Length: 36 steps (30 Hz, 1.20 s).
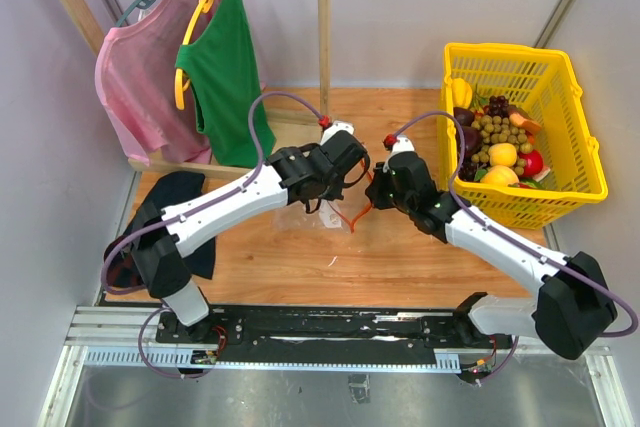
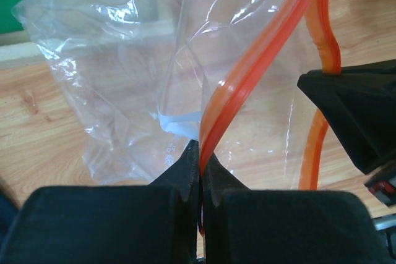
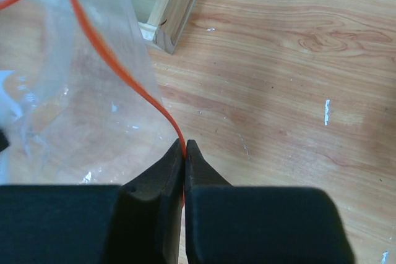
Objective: Place the food in the zip-top bag and seal the zipper
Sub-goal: Open the zipper of the food storage bag.
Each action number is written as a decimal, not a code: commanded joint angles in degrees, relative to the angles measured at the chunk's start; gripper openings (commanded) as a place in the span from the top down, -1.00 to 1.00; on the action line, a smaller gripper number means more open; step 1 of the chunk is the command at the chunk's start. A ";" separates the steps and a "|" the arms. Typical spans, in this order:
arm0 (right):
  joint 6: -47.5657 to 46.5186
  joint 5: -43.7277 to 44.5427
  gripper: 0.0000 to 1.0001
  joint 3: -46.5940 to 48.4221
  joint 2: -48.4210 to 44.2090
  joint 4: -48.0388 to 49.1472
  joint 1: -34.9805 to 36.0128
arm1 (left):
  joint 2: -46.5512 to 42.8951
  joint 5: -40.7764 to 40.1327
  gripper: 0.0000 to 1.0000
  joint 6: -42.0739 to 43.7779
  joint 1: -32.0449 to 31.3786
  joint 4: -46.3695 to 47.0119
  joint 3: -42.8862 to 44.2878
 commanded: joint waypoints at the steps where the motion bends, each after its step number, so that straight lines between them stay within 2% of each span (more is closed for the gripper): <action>1: -1.05 0.87 0.99 -0.58 0.79 -1.17 -2.46 | -4.52 -0.17 0.99 1.83 0.65 0.33 2.50; 7: -4.05 0.92 0.99 1.20 1.62 -4.00 -3.37 | -10.05 3.76 0.99 5.97 4.44 3.82 -0.89; 13: -6.26 -5.83 0.96 4.40 3.86 -4.76 -3.38 | -11.63 5.38 0.99 8.07 4.70 6.48 -4.57; 19: -8.73 -10.97 0.66 8.06 2.56 -7.02 -3.37 | -7.54 6.70 0.99 5.47 4.75 3.60 -1.10; 24: -12.55 -10.78 0.31 11.61 -1.30 -13.17 -3.54 | -5.59 5.63 0.99 3.36 4.75 1.82 0.64; 28: -16.09 -8.10 0.05 16.03 -4.09 -20.87 -4.25 | -4.96 4.07 0.99 2.52 4.75 0.54 1.89; 36: -24.02 2.37 -0.26 26.31 -7.90 -34.96 -7.73 | -2.84 3.35 0.99 1.82 4.98 -1.11 3.93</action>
